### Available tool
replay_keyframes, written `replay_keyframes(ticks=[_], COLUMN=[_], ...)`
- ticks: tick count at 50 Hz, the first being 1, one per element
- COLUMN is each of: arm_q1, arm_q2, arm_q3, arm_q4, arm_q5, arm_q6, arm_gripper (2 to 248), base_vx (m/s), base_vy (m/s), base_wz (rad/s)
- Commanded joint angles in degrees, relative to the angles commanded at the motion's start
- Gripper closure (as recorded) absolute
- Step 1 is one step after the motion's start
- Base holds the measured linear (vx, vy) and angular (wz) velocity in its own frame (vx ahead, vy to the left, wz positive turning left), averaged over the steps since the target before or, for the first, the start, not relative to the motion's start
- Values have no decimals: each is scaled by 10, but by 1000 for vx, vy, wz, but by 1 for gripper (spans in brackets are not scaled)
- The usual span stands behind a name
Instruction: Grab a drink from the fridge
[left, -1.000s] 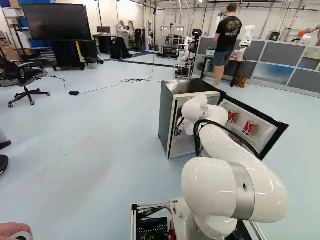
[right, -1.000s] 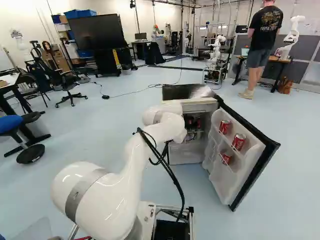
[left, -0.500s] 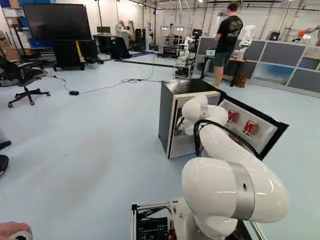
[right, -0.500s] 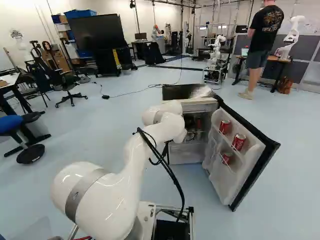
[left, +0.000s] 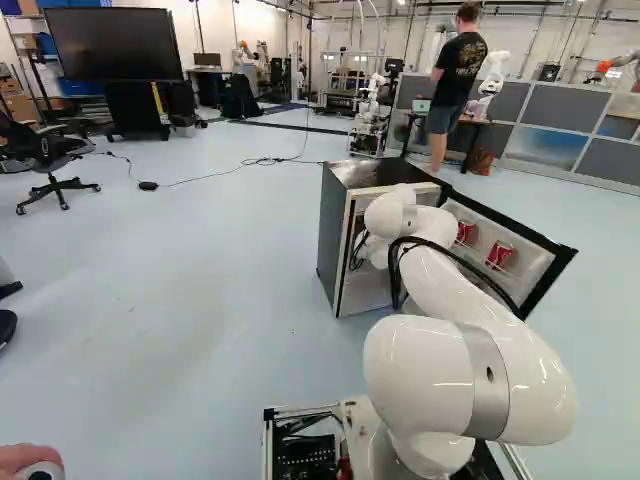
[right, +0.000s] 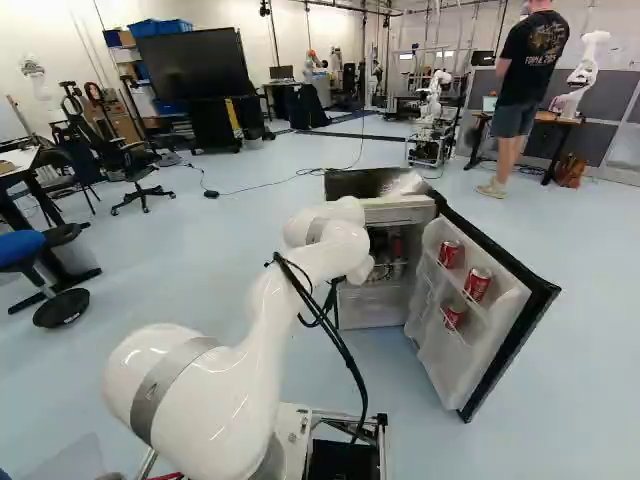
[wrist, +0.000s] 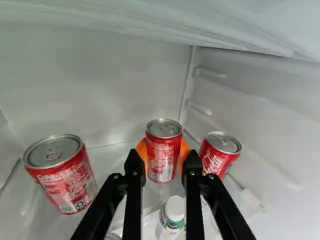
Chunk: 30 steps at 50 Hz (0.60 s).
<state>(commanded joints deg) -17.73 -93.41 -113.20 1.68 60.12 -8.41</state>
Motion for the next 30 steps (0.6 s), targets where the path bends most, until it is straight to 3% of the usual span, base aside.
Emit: replay_keyframes(ticks=[30], arm_q1=[-7], arm_q2=[65], arm_q3=[110], arm_q4=[0], arm_q5=[0], arm_q6=[0], arm_gripper=[166], base_vx=[0], base_vy=[0], base_wz=[0])
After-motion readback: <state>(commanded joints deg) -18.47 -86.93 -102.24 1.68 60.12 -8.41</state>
